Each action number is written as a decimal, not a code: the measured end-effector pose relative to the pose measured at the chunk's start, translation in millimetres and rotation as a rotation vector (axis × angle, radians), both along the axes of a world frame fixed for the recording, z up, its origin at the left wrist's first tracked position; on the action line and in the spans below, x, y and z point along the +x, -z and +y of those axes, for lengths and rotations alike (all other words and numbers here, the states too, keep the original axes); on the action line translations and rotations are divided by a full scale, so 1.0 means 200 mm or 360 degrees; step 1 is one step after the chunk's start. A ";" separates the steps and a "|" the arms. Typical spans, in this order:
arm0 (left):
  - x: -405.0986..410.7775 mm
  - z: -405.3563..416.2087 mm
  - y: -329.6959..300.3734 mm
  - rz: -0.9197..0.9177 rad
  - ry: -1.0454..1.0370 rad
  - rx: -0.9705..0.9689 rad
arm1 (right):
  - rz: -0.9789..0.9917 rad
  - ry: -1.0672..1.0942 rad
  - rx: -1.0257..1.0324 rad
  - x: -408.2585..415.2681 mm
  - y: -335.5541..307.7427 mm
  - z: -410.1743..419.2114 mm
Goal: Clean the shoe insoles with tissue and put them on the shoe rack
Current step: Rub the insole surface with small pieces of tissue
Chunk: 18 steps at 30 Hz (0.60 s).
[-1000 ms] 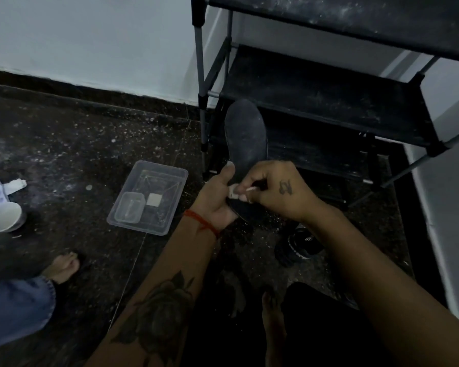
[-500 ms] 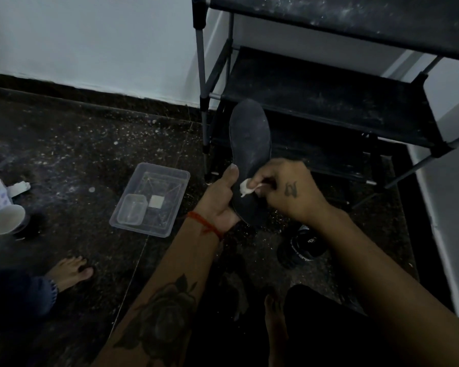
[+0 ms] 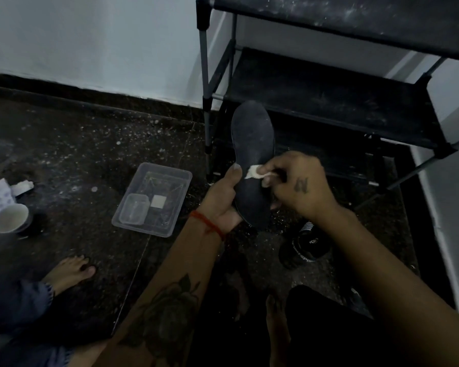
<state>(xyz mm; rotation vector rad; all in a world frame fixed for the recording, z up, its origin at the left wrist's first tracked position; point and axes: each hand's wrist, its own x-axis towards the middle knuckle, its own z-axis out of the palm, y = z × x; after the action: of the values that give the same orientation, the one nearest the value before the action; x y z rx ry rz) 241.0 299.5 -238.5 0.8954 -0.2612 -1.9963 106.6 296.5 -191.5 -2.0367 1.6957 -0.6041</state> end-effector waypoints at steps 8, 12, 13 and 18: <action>0.01 0.00 -0.02 -0.0080 -0.0005 0.0034 | -0.0142 -0.0607 0.0335 0.01 -0.03 0.02; 0.00 0.00 -0.01 -0.0063 -0.0058 0.0021 | 0.0252 -0.0526 0.0403 -0.07 -0.04 -0.01; 0.00 0.01 -0.01 -0.0041 -0.0042 0.0022 | 0.0309 -0.0368 0.0314 -0.09 -0.04 -0.01; 0.01 0.01 -0.04 0.0064 0.0011 0.0009 | -0.0268 -0.0015 0.0094 -0.04 -0.02 -0.02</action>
<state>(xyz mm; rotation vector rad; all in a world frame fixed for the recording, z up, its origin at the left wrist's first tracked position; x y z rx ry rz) 242.2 300.5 -231.2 0.8581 -0.2366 -2.0198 97.8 292.3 -187.2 -1.8953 1.5871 -0.6935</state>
